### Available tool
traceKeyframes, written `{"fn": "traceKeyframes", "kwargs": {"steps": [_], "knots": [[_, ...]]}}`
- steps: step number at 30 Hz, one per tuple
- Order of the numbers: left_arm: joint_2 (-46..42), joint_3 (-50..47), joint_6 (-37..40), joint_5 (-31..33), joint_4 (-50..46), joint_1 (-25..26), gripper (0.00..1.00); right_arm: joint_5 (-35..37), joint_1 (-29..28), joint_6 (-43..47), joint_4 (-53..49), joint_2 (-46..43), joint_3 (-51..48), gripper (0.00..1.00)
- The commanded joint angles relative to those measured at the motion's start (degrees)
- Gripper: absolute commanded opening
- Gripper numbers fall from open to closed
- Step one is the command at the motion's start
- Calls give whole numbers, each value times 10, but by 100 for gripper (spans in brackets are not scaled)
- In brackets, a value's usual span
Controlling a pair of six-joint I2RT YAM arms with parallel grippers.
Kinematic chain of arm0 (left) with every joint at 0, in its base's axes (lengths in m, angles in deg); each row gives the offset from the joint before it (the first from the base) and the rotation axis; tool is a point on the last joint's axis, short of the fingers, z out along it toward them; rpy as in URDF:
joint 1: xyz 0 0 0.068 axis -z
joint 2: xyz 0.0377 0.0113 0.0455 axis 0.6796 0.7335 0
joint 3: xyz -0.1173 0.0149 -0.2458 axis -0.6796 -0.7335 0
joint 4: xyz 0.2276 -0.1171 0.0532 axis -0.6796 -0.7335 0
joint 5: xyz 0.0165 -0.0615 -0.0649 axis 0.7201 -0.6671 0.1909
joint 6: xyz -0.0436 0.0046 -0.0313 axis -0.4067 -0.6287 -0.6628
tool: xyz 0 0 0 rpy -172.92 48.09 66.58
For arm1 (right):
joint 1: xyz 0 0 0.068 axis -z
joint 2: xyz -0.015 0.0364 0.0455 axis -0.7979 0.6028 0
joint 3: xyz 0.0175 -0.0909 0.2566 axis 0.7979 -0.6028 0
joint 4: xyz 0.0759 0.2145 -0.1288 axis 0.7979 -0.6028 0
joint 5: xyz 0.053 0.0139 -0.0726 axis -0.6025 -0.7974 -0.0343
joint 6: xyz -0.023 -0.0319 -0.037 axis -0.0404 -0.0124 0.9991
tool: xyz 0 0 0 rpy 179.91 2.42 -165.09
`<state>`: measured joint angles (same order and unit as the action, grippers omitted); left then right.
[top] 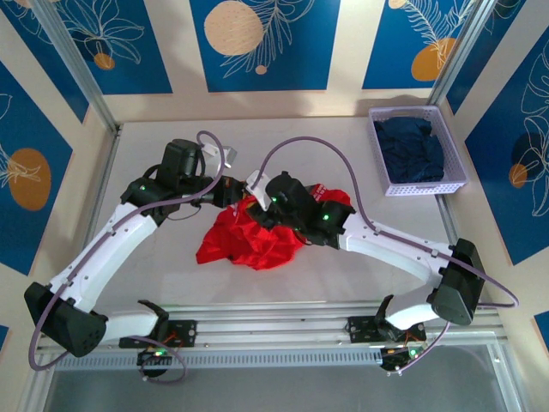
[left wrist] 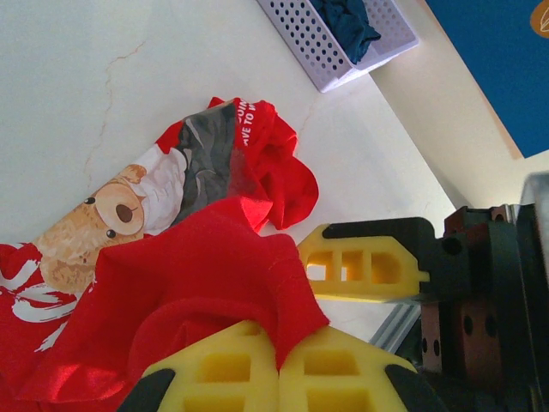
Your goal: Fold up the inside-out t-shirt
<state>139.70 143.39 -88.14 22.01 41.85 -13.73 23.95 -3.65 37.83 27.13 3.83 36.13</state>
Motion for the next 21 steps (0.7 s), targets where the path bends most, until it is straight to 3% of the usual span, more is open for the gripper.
{"fn": "traceKeyframes", "kwargs": {"steps": [1, 3, 5, 11, 15, 19, 21], "knots": [[-5, 7, -5, -17, 5, -7, 0, 33, -2, 9, 31, -1, -3, 15], [-4, 8, -6, -15, 5, -7, 0, 25, 3, 6, 32, -10, -8, 0], [-5, 9, -7, -9, 4, -7, 0, -5, 15, -4, 32, -30, -19, 0], [-3, 11, -13, 4, 4, -8, 0, -190, 84, -54, 33, -100, -67, 0], [-4, 13, -19, -3, 6, -8, 0, -185, 81, -47, 33, -103, -75, 2], [-4, 13, -19, -6, 4, -7, 0, -99, 44, -17, 43, -80, -60, 55], [-3, 13, -20, -8, 6, -7, 0, -74, 33, -10, 51, -65, -51, 67]]}}
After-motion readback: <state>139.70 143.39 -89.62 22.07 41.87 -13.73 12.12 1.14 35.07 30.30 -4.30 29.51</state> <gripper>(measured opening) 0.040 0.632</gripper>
